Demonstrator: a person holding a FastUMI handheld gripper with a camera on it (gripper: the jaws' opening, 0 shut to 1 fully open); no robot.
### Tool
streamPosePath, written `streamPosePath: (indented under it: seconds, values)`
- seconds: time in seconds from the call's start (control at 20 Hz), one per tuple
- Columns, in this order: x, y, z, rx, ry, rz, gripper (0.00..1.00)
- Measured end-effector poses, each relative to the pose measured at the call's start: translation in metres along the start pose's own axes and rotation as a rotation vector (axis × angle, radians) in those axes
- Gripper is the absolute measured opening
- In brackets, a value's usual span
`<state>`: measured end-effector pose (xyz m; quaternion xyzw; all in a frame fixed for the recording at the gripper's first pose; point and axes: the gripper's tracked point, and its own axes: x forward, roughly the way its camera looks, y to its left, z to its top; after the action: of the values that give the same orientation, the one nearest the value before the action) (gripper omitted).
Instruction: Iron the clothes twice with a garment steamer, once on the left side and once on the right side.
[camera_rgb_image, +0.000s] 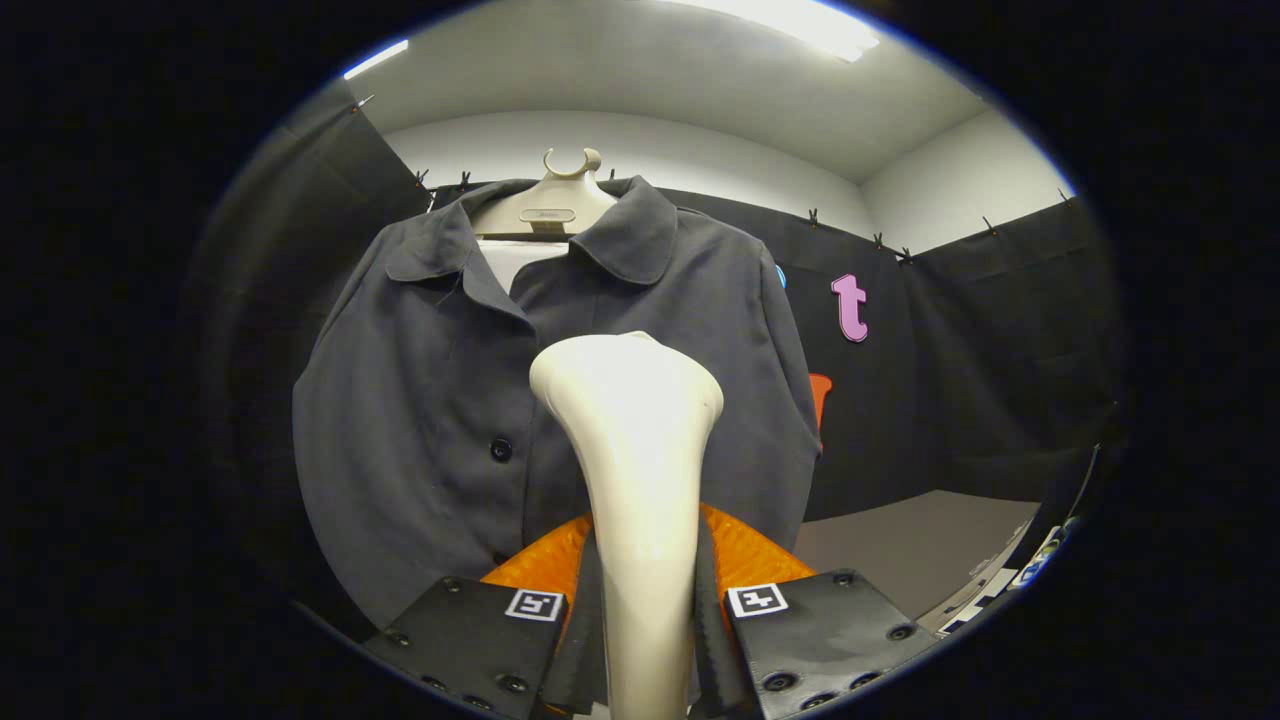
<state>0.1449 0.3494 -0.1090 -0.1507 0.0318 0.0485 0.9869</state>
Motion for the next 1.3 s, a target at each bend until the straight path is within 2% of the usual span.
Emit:
streamPosePath:
  seconds: [0.55, 0.75, 1.3]
  values:
    - [-0.024, -0.007, -0.035, -0.008, 0.058, -0.001, 0.46]
    - [-0.038, -0.014, -0.049, -0.022, 0.075, -0.025, 0.46]
    - [-0.060, -0.017, -0.123, -0.039, 0.204, -0.031, 0.46]
